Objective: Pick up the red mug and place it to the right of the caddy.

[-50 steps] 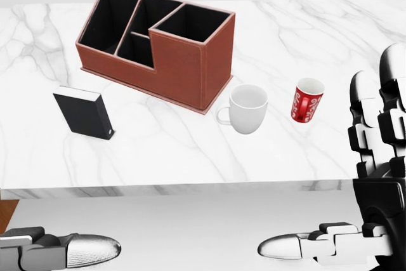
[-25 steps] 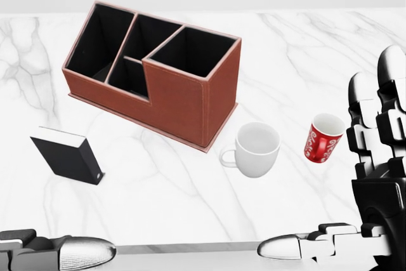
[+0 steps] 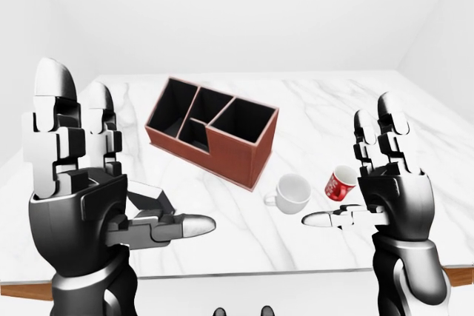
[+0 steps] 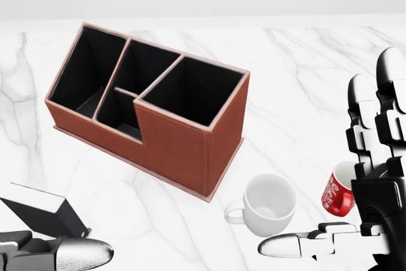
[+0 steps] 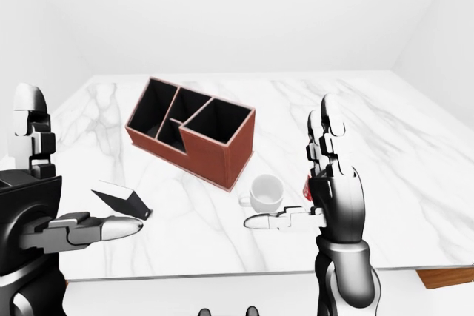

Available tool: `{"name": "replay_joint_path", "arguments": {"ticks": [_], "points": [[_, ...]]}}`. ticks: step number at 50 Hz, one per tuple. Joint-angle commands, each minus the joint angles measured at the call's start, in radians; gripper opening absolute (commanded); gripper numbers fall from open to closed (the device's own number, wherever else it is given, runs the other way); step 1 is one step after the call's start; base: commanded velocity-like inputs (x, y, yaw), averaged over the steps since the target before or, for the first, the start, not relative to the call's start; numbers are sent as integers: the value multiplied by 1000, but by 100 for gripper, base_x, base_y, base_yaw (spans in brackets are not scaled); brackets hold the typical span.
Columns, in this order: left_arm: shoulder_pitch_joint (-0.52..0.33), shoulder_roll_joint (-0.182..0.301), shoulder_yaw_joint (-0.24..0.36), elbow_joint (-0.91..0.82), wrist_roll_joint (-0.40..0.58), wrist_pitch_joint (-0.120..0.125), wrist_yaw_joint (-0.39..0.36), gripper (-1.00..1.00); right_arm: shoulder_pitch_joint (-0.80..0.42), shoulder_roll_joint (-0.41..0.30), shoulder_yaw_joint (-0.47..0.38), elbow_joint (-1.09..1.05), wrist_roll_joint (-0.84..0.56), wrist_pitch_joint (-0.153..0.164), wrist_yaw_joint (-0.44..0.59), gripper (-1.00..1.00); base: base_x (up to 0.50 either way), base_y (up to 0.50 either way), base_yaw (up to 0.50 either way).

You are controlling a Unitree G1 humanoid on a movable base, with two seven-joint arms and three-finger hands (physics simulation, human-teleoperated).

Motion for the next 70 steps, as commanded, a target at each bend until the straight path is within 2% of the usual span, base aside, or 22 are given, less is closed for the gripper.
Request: {"name": "replay_joint_path", "arguments": {"ticks": [1,12,49,64,70], "points": [[-39,-1,-9,129,5,0,14,100,-27,2,16,101,-9,0,-17,100,41,0,0],[-40,-1,-4,129,3,0,13,100,-34,2,17,125,-23,0,-28,100,39,0,0],[-47,-1,13,117,-5,0,9,100,-20,1,7,112,9,0,-5,100,0,-8,0],[-43,-1,10,113,-4,0,8,100,-26,8,-11,99,23,0,-11,100,44,-7,0],[-47,0,14,95,-6,0,8,100,-25,6,-11,99,27,0,-15,100,0,0,0]]}}
